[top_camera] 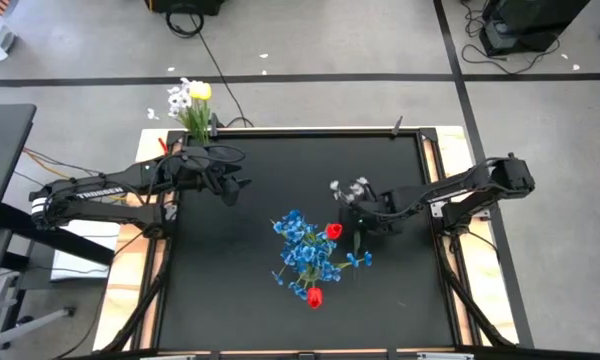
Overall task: Sort flowers into vase by color
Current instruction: Put the white flower into the blue vase
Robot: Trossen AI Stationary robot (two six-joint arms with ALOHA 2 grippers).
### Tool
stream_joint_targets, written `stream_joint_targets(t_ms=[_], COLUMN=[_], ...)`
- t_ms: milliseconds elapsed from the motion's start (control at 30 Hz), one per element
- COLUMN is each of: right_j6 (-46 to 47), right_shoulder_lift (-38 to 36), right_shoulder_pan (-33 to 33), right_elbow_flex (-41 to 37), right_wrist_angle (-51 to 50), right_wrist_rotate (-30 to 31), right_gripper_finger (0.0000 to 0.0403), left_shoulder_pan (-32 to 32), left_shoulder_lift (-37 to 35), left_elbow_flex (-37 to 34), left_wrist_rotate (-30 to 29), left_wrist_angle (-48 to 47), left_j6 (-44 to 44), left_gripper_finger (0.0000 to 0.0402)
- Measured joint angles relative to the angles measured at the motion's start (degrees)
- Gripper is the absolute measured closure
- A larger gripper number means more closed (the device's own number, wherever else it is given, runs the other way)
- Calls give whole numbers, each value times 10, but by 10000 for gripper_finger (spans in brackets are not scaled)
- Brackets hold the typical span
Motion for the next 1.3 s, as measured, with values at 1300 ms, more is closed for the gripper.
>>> stream_joint_targets(t_ms=[1300], right_j6=[-809], right_shoulder_lift=[60], right_shoulder_pan=[-168], right_elbow_flex=[301], right_wrist_angle=[470], right_wrist_rotate=[-188], right_gripper_finger=[383], left_shoulder_pan=[-3], left_shoulder_lift=[69], left_elbow_flex=[0], left_wrist_rotate=[85], left_wrist_angle=[312], left_j6=[-39], left_gripper_finger=[104])
